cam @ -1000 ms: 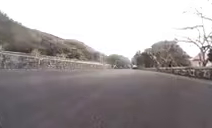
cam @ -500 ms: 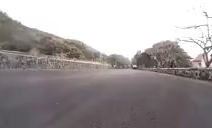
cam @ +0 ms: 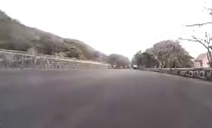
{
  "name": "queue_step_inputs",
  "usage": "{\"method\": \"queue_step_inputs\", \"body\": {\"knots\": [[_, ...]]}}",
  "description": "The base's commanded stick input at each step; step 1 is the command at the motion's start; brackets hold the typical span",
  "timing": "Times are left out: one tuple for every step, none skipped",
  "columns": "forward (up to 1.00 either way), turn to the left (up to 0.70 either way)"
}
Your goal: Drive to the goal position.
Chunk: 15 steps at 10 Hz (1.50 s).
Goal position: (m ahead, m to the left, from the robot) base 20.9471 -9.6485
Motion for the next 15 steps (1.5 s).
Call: {"method": "queue_step_inputs", "body": {"knots": [[0.7, 0.0], [0.7, 0.0], [0.85, 0.0], [0.85, 0.0], [0.85, 0.0], [0.85, 0.0], [0.85, 0.0], [0.85, 0.0], [0.85, 0.0], [0.85, 0.0], [0.85, 0.0], [0.85, 0.0], [0.85, 0.0], [0.85, 0.0], [0.92, 0.0]]}}
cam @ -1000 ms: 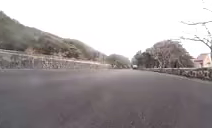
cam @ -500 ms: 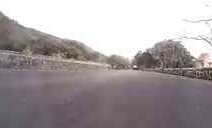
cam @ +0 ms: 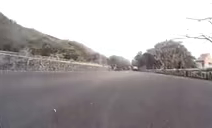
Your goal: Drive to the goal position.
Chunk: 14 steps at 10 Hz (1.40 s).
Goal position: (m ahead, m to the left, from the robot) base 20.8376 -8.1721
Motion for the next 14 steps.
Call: {"method": "queue_step_inputs", "body": {"knots": [[0.98, 0.0], [1.0, 0.0], [1.0, 0.0], [1.0, 0.0], [1.0, 0.0], [1.0, 0.0], [1.0, 0.0], [1.0, 0.0], [1.0, 0.0], [1.0, 0.0], [1.0, 0.0], [1.0, 0.0], [1.0, 0.0], [1.0, 0.0]]}}
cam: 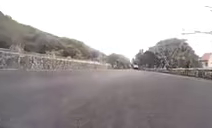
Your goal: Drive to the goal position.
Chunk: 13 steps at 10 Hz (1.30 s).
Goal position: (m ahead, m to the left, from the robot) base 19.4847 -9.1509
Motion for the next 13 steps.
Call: {"method": "queue_step_inputs", "body": {"knots": [[1.0, 0.0], [1.0, 0.0], [1.0, 0.0], [1.0, 0.0], [1.0, 0.0], [1.0, 0.0], [1.0, 0.0], [1.0, 0.0], [1.0, 0.0], [1.0, 0.0], [1.0, 0.0], [1.0, 0.0], [1.0, 0.0]]}}
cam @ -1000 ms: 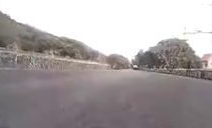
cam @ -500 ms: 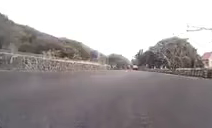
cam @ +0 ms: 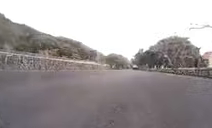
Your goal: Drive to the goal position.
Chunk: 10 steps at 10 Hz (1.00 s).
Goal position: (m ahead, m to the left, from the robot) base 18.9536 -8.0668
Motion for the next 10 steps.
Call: {"method": "queue_step_inputs", "body": {"knots": [[1.0, 0.0], [1.0, 0.0], [1.0, 0.0], [1.0, 0.0], [1.0, 0.0], [1.0, 0.0], [1.0, 0.0], [1.0, 0.0], [1.0, 0.0], [1.0, 0.0]]}}
